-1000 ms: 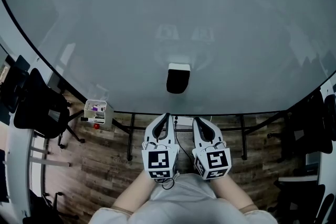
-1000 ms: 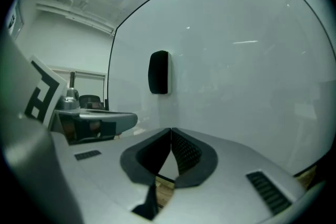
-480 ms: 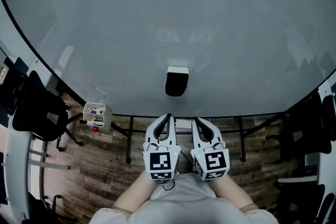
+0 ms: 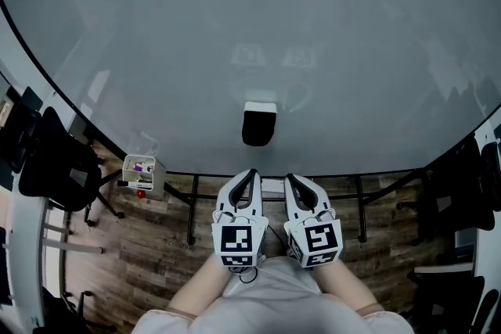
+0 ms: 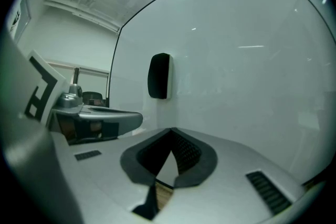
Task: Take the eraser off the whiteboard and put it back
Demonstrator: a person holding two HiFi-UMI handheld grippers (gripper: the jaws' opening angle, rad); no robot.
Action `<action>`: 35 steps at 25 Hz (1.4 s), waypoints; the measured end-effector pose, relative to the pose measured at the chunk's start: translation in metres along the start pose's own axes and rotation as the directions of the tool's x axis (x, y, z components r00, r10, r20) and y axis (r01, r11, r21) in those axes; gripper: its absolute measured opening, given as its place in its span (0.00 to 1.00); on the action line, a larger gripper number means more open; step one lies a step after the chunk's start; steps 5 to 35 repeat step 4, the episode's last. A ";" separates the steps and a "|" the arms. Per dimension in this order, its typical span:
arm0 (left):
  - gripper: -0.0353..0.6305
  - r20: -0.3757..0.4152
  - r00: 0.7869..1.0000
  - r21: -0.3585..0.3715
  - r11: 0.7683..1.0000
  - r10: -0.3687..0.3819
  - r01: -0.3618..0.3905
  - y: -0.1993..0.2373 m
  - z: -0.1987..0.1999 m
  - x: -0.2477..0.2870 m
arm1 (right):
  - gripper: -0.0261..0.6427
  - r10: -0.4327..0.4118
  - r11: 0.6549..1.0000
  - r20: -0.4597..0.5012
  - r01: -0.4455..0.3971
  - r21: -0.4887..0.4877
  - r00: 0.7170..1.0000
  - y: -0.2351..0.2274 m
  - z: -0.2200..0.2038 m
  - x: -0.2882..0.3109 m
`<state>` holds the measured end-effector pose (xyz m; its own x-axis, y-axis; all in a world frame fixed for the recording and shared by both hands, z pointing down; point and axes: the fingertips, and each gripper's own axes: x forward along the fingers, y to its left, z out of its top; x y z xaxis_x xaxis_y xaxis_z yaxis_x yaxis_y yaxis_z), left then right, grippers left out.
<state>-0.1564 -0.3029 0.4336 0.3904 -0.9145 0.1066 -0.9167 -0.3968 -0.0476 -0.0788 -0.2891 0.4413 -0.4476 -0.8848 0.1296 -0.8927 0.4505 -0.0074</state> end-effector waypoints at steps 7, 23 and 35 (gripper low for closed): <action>0.08 0.002 1.000 0.002 1.000 0.002 -0.002 0.000 0.000 0.004 | 0.08 0.006 1.000 0.001 -0.006 -0.006 1.000 0.000 0.000 0.002; 0.08 0.002 1.000 0.002 1.000 0.002 -0.002 0.000 0.000 0.004 | 0.08 0.006 1.000 0.001 -0.006 -0.006 1.000 0.000 0.000 0.002; 0.08 0.002 1.000 0.002 1.000 0.002 -0.002 0.000 0.000 0.004 | 0.08 0.006 1.000 0.001 -0.006 -0.006 1.000 0.000 0.000 0.002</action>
